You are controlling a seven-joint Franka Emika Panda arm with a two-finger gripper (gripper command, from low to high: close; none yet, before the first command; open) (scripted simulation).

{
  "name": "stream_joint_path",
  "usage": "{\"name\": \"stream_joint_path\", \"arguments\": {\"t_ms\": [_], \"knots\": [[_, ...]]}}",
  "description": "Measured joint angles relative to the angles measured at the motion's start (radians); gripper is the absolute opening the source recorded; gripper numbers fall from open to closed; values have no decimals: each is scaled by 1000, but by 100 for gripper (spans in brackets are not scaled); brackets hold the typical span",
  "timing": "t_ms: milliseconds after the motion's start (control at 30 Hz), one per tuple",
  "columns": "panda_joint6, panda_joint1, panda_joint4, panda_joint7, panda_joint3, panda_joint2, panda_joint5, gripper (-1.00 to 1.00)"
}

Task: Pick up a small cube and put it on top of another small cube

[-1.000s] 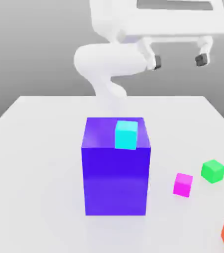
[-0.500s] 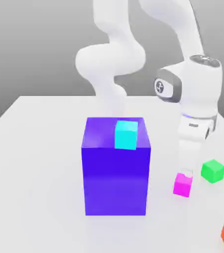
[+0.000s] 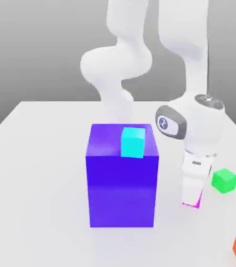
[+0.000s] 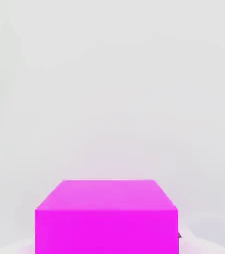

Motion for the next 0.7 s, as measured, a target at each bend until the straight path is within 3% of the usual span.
{"name": "stream_joint_path", "arguments": {"t_ms": [167, 367, 567, 600, 700], "knots": [[-141, -16, -34, -60, 40, -174, 84, -100], [-345, 192, 58, -212, 151, -287, 141, -100], [-213, 222, 87, -173, 130, -123, 54, -100], [-186, 229, 89, -160, 119, -93, 35, 100], [-186, 229, 89, -160, 119, -93, 35, 100]]}}
